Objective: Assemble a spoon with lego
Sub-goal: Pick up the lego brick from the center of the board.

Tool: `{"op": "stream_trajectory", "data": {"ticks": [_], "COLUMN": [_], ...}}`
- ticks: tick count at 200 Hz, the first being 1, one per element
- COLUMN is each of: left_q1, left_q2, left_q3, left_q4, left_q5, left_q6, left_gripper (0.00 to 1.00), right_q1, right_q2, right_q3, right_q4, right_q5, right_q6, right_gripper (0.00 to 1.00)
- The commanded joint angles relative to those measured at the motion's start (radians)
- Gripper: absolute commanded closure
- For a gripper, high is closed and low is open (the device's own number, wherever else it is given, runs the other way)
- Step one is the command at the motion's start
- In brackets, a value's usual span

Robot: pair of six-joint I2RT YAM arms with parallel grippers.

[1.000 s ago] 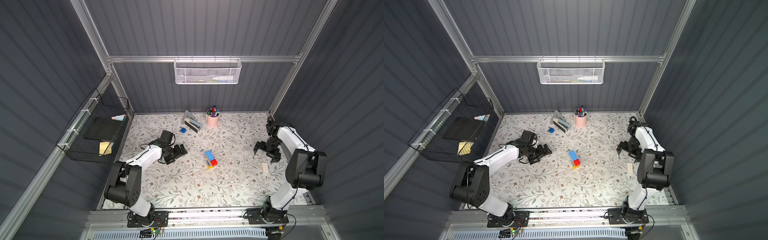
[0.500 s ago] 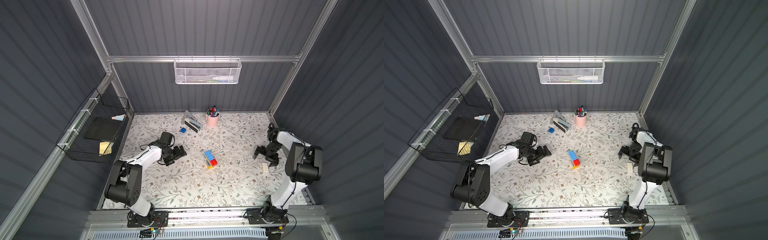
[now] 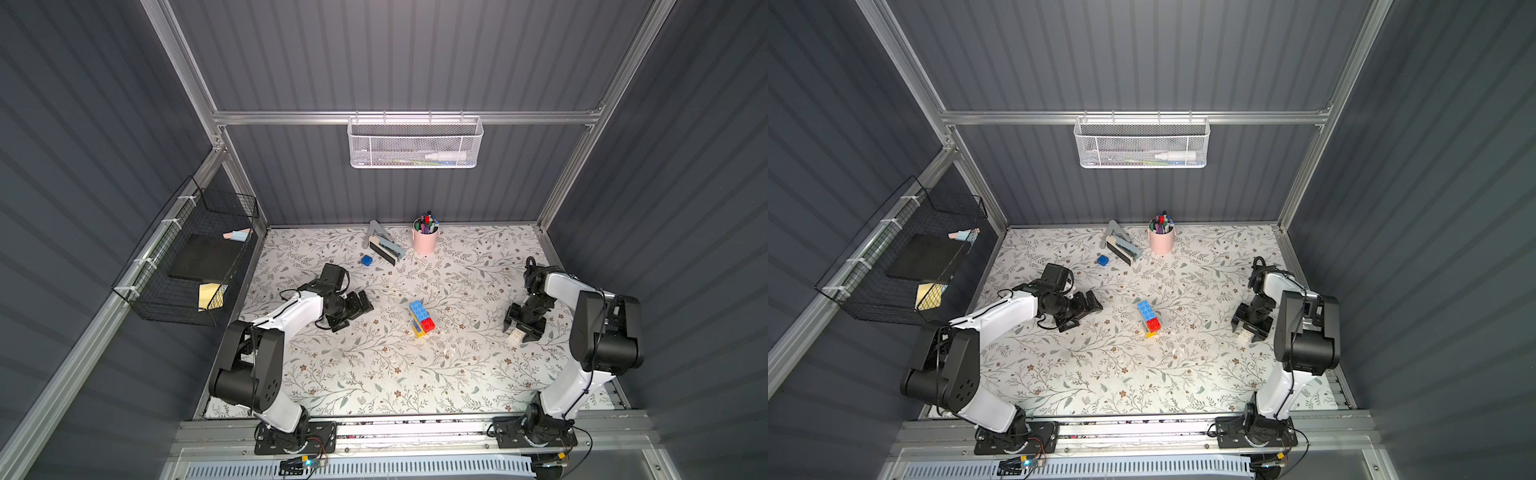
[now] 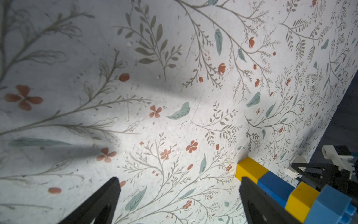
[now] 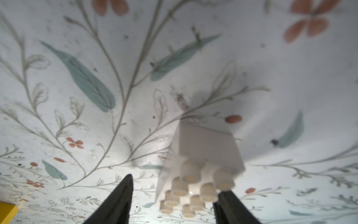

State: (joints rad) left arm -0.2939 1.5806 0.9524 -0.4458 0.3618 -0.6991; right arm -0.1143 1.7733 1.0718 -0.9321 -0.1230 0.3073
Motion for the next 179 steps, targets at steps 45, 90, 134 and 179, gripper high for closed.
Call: {"op": "stream_trajectory", "data": {"ticks": [45, 90, 134, 179], "left_q1": [-0.001, -0.001, -0.001, -0.001], "left_q2": [0.002, 0.018, 0.006, -0.026], "left_q3": [-0.002, 0.01, 0.0, -0.032], "left_q4": [-0.027, -0.033, -0.044, -0.032], "left_q5": [0.006, 0.005, 0.014, 0.014], "left_q6": [0.016, 0.03, 0.043, 0.035], "left_gripper": [0.01, 0.01, 0.01, 0.01], "right_q1": [0.0, 0.0, 0.174, 0.544], "right_q2": [-0.003, 0.002, -0.057, 0.044], "right_q3": [0.02, 0.059, 0.239, 0.637], "right_q4": [-0.023, -0.05, -0.184, -0.431], "right_q5": [0.052, 0.063, 0.036, 0.008], "right_q6": [0.035, 0.028, -0.035, -0.139], "right_gripper": [0.5, 0.75, 0.86, 0.87]}}
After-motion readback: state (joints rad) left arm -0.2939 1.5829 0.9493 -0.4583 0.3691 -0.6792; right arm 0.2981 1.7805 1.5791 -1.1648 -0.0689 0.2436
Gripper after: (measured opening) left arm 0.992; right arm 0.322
